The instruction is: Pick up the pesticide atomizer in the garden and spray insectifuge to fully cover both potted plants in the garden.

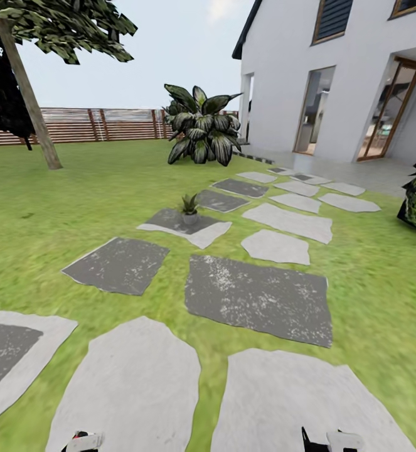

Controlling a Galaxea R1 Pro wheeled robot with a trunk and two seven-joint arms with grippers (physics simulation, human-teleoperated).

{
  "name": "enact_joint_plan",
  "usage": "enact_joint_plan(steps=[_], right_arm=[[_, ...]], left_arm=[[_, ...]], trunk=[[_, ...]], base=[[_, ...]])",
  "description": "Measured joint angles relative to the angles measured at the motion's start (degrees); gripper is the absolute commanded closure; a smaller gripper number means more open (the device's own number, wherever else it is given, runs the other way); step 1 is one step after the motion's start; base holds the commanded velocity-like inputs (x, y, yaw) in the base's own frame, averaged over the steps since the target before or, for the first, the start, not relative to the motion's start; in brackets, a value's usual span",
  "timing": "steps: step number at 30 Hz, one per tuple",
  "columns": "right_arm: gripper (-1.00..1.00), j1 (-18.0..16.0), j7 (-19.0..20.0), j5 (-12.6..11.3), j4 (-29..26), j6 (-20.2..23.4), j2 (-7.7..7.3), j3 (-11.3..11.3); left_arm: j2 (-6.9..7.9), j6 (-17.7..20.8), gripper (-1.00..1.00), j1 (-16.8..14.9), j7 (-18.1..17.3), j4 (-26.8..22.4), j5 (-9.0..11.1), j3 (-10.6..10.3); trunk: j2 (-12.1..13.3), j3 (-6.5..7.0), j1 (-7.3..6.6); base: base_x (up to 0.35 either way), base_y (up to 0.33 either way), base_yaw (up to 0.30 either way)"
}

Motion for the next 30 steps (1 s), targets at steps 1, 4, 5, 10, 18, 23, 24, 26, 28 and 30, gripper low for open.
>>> enact_joint_plan(steps=[1,4,5,10,18,23,24,26,28,30], right_arm=[[-1.0,0.0,0.0,0.0,0.0,0.0,0.0,0.0],[-1.0,0.0,0.0,0.0,0.0,0.0,0.0,0.0],[-1.0,0.0,0.0,0.0,0.0,0.0,0.0,0.0],[-1.0,0.0,0.0,0.0,0.0,0.0,0.0,0.0],[-1.0,0.0,0.0,0.0,0.0,0.0,0.0,0.0],[-1.0,0.0,0.0,0.0,0.0,0.0,0.0,0.0],[-1.0,0.0,0.0,0.0,0.0,0.0,0.0,0.0],[-1.0,0.0,0.0,0.0,0.0,0.0,0.0,0.0],[-1.0,0.0,0.0,0.0,0.0,0.0,0.0,0.0],[-1.0,0.0,0.0,0.0,0.0,0.0,0.0,0.0]], left_arm=[[0.0,0.0,1.0,0.0,0.0,0.0,0.0,0.02],[0.0,0.0,1.0,0.0,0.0,0.0,0.0,-0.01],[0.0,0.0,1.0,0.0,-0.01,0.0,0.0,-0.02],[0.0,0.0,1.0,0.0,0.0,0.0,0.0,0.03],[0.0,0.0,1.0,0.0,-0.01,0.0,0.0,0.03],[0.0,0.0,1.0,0.0,-0.01,0.0,0.0,0.04],[0.0,0.0,1.0,0.0,-0.01,0.0,0.0,0.05],[0.0,0.0,1.0,0.0,-0.01,0.0,0.0,0.03],[0.0,0.0,1.0,0.0,-0.01,0.0,0.0,0.03],[0.0,0.0,1.0,0.0,-0.01,0.0,0.0,0.0]], trunk=[[0.0,0.0,0.0],[0.0,0.0,0.0],[0.0,0.0,0.0],[0.0,0.0,0.0],[0.0,0.0,0.0],[0.0,0.0,0.0],[0.0,0.0,0.0],[0.0,0.0,0.0],[0.0,0.0,0.0],[0.0,0.0,0.0]], base=[[0.337,0.0,0.0],[0.336,0.0,0.0],[0.336,0.0,0.0],[0.336,0.0,0.0],[0.337,0.0,0.0],[0.336,0.0,0.0],[0.337,0.0,0.0],[0.336,0.0,0.0],[0.336,0.0,0.0],[0.336,0.0,0.0]])
